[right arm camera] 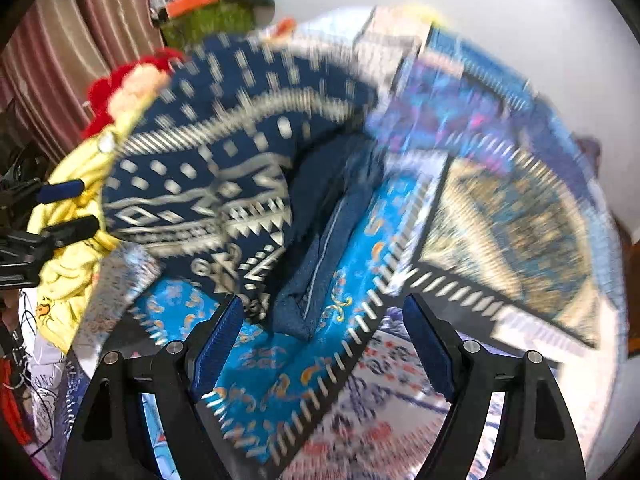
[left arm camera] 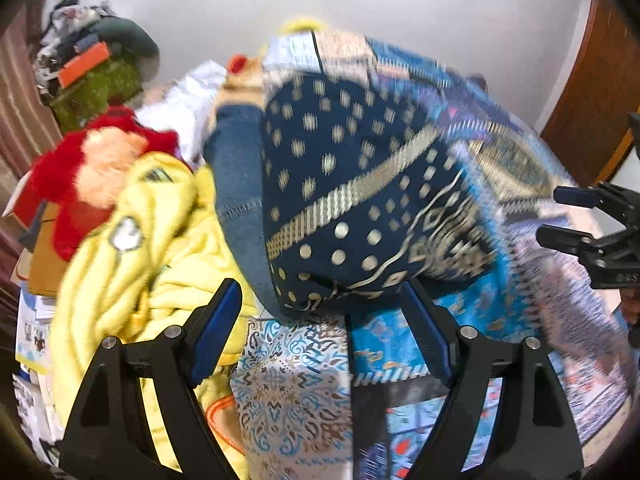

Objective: Fold large clothes

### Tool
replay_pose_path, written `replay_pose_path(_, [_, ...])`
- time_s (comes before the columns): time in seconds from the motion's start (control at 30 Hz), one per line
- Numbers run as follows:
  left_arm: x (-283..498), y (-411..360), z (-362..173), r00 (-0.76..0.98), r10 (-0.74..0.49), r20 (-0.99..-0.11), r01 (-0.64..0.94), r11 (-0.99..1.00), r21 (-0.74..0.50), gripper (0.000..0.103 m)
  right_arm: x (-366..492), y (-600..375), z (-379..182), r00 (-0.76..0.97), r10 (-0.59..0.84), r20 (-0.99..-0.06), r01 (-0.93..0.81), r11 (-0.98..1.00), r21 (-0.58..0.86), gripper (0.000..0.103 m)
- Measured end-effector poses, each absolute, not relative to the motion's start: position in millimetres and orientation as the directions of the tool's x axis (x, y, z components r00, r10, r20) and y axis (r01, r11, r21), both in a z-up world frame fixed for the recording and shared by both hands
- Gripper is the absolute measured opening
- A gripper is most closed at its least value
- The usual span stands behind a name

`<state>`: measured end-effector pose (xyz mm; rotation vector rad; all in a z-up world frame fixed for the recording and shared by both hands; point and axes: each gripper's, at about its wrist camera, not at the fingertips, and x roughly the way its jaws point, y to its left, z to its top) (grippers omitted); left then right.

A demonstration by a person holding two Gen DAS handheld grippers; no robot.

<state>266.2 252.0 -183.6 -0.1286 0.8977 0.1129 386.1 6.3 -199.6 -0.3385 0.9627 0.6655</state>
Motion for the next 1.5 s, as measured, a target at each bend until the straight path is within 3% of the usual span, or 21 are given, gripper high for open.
replay_pose_path(0.1, [241, 245, -141, 0.7, 0.051, -0.713, -0.163, 0.983, -0.09, 0.081, 361, -7, -150, 0.488, 0.431, -0.759, -0.653, 0.758, 0.011, 0.08])
replay_pose_path(0.4, [143, 199, -11, 0.928, 0.028, -0.371, -0.09, 0.985, -0.149, 0.081, 255, -35, -9, 0.687, 0.591, -0.423, -0.65, 0.76, 0.007, 0.08])
replay_pose_path(0.6, [79, 162, 24, 0.979, 0.092, -0.182, -0.111, 0.989, -0.099, 0.081, 185, -56, 30, 0.708, 0.66, -0.25, -0.665, 0.743, 0.076, 0.08])
replay_pose_path(0.73, [49, 139, 28, 0.984, 0.142, -0.108, -0.15, 0.987, -0.064, 0.081, 150, -64, 37, 0.722, 0.667, -0.185, -0.663, 0.743, 0.088, 0.08])
replay_pose_path(0.9, [32, 122, 28, 0.979, 0.191, -0.073, -0.194, 0.98, -0.034, 0.081, 127, -76, 39, 0.744, 0.65, -0.158, -0.641, 0.76, 0.107, 0.08])
replay_pose_path(1.07, [25, 114, 23, 0.979, 0.198, -0.047, -0.199, 0.98, -0.021, 0.096, 110, -82, 40, 0.779, 0.607, -0.161, -0.604, 0.794, 0.072, 0.082])
replay_pose_path(1.13, [26, 113, 22, 0.979, 0.199, -0.046, -0.2, 0.98, -0.016, 0.097, 109, -85, 39, 0.779, 0.603, -0.169, -0.598, 0.797, 0.089, 0.095])
replay_pose_path(1.23, [32, 112, 18, 0.975, 0.217, -0.054, -0.217, 0.976, -0.003, 0.1, 108, -89, 36, 0.791, 0.587, -0.172, -0.577, 0.809, 0.108, 0.101])
replay_pose_path(1.5, [39, 112, 7, 0.971, 0.228, -0.076, -0.229, 0.973, -0.009, 0.102, 113, -90, 27, 0.823, 0.53, -0.205, -0.525, 0.847, 0.08, 0.103])
